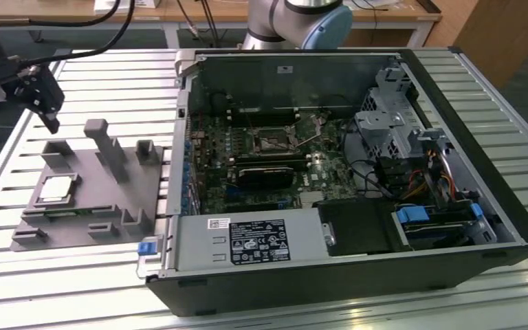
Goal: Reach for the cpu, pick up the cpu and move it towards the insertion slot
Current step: 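Pick up the cpu and move it towards the insertion slot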
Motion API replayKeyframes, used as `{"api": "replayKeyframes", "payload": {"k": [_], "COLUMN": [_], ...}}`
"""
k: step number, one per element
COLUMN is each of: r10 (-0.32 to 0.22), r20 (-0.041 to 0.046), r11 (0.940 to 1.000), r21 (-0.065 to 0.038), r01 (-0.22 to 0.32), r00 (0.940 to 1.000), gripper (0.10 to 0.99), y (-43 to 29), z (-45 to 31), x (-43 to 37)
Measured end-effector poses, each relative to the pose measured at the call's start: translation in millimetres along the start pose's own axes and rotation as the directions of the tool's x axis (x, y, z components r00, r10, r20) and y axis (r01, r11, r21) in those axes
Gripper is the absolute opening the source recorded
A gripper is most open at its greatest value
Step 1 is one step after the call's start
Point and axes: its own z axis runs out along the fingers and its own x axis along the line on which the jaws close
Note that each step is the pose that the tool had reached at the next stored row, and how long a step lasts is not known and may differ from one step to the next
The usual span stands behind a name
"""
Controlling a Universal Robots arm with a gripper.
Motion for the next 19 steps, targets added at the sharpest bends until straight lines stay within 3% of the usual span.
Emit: {"api": "replayKeyframes", "payload": {"k": [1, 2, 11, 14, 15, 19], "r10": [0.0, 0.0, 0.0, 0.0, 0.0, 0.0], "r20": [-0.0003, -0.0004, -0.0001, -0.0001, -0.0001, -0.0002], "r11": [1.0, 1.0, 1.0, 1.0, 1.0, 1.0], "r21": [0.0, 0.0, -0.005, -0.006, -0.006, -0.006], "r01": [0.0, 0.0, 0.0, 0.0, 0.0, 0.0], "r00": [1.0, 1.0, 1.0, 1.0, 1.0, 1.0], "gripper": [0.816, 0.882, 0.882, 0.867, 0.796, 0.796], "y": [-0.2, -0.4, -4.4, -5.5, -5.8, -7.3], "z": [1.8, 3.7, 18.7, 23.8, 25.5, 32.9], "x": [0.0, 0.0, 5.2, 5.8, 6.3, 7.7]}}
